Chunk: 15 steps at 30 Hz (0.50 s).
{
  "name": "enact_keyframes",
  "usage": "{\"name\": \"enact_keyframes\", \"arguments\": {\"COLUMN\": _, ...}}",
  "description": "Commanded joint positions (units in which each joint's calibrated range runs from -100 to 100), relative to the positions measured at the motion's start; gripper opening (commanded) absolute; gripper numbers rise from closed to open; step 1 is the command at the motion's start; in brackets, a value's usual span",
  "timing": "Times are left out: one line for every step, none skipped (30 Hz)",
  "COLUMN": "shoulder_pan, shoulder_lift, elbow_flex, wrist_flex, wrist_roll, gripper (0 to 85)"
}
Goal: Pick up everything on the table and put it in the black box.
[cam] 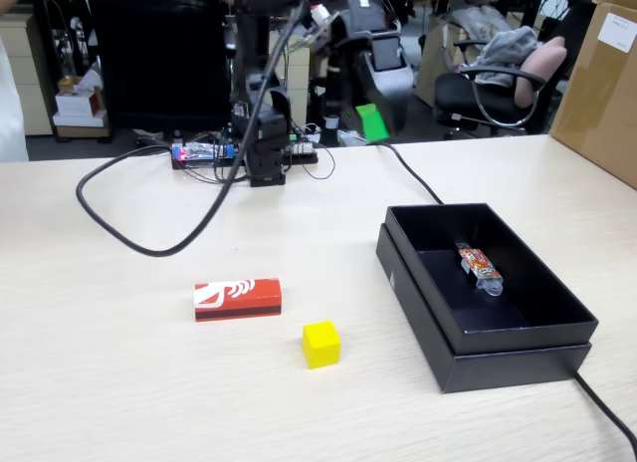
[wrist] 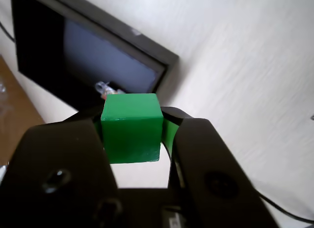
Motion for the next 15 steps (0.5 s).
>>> {"name": "enact_keyframes", "arguments": {"shoulder_pan": 0.2, "shoulder_lift": 9.3, "elbow_flex": 9.1, "wrist_flex": 0.0, "wrist_roll": 0.0, "gripper": 0.8}}
{"name": "enact_keyframes", "arguments": {"shoulder_pan": 0.2, "shoulder_lift": 20.7, "elbow_flex": 18.3, "wrist_flex": -0.4, "wrist_roll": -0.3, "gripper": 0.8}}
{"name": "enact_keyframes", "arguments": {"shoulder_pan": 0.4, "shoulder_lift": 26.4, "elbow_flex": 22.5, "wrist_flex": -0.6, "wrist_roll": -0.3, "gripper": 0.8}}
{"name": "enact_keyframes", "arguments": {"shoulder_pan": 0.5, "shoulder_lift": 28.8, "elbow_flex": 24.0, "wrist_flex": -0.6, "wrist_roll": -0.2, "gripper": 0.8}}
{"name": "enact_keyframes", "arguments": {"shoulder_pan": 0.6, "shoulder_lift": 31.0, "elbow_flex": 25.3, "wrist_flex": -0.6, "wrist_roll": -0.2, "gripper": 0.8}}
{"name": "enact_keyframes", "arguments": {"shoulder_pan": 0.6, "shoulder_lift": 32.3, "elbow_flex": 26.0, "wrist_flex": -0.6, "wrist_roll": -0.1, "gripper": 0.8}}
{"name": "enact_keyframes", "arguments": {"shoulder_pan": 0.6, "shoulder_lift": 33.3, "elbow_flex": 26.7, "wrist_flex": -0.6, "wrist_roll": -0.1, "gripper": 0.9}}
{"name": "enact_keyframes", "arguments": {"shoulder_pan": 0.6, "shoulder_lift": 34.2, "elbow_flex": 27.0, "wrist_flex": -0.6, "wrist_roll": 0.0, "gripper": 0.8}}
{"name": "enact_keyframes", "arguments": {"shoulder_pan": 0.6, "shoulder_lift": 35.7, "elbow_flex": 27.1, "wrist_flex": -0.6, "wrist_roll": 0.0, "gripper": 0.8}}
{"name": "enact_keyframes", "arguments": {"shoulder_pan": 0.6, "shoulder_lift": 36.4, "elbow_flex": 26.9, "wrist_flex": -0.6, "wrist_roll": 0.0, "gripper": 0.9}}
{"name": "enact_keyframes", "arguments": {"shoulder_pan": 0.5, "shoulder_lift": 36.8, "elbow_flex": 26.7, "wrist_flex": -0.6, "wrist_roll": 0.0, "gripper": 0.8}}
{"name": "enact_keyframes", "arguments": {"shoulder_pan": 0.5, "shoulder_lift": 37.0, "elbow_flex": 26.2, "wrist_flex": -0.6, "wrist_roll": 0.0, "gripper": 0.9}}
{"name": "enact_keyframes", "arguments": {"shoulder_pan": 0.4, "shoulder_lift": 37.3, "elbow_flex": 25.8, "wrist_flex": -0.6, "wrist_roll": 0.0, "gripper": 0.9}}
{"name": "enact_keyframes", "arguments": {"shoulder_pan": 0.4, "shoulder_lift": 37.6, "elbow_flex": 25.3, "wrist_flex": -0.6, "wrist_roll": 0.0, "gripper": 0.8}}
{"name": "enact_keyframes", "arguments": {"shoulder_pan": 0.4, "shoulder_lift": 38.1, "elbow_flex": 24.8, "wrist_flex": -0.6, "wrist_roll": 0.0, "gripper": 0.9}}
